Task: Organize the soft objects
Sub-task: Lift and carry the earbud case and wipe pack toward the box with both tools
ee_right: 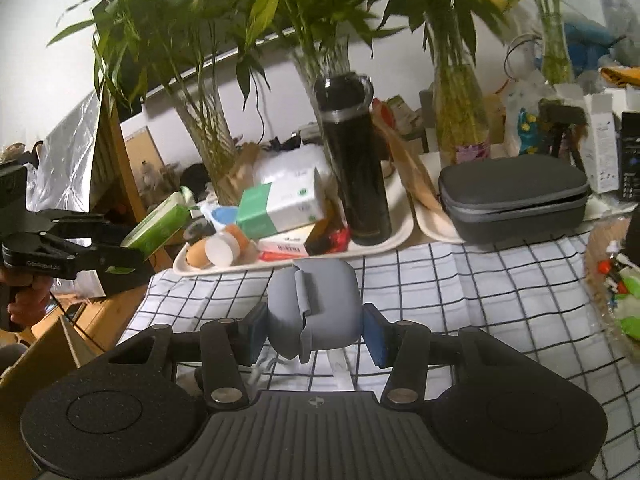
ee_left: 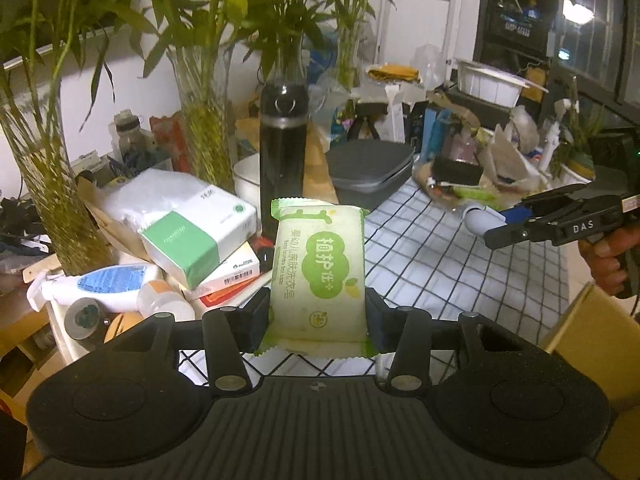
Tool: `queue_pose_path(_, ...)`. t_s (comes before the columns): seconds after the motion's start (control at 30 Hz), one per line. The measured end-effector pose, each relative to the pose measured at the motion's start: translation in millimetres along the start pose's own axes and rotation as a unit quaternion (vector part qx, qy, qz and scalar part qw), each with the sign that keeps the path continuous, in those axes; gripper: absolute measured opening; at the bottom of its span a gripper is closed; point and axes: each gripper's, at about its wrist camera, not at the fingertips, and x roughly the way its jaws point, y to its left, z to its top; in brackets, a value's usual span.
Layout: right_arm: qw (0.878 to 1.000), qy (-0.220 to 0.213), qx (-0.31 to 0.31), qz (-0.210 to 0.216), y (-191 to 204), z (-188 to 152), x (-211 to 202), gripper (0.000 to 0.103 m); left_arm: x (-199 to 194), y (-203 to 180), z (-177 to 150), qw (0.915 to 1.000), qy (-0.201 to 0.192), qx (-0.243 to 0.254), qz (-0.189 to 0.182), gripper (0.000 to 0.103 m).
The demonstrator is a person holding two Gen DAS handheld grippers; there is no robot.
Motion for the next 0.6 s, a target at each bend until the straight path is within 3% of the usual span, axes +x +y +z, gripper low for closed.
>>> queue_pose_path(0.23,1.000,-0.008,-0.011,-0.014,12,5,-28,0.052,-28,-13,3,0.9999,-0.010,0.005,0.008,0.047)
queue_pose_path(0.6,0.997,-0.002,-0.075,-0.016,70,-3,-74,0.053,-79,-46,-5,0.9996,-0.012,0.023,0.009,0.047)
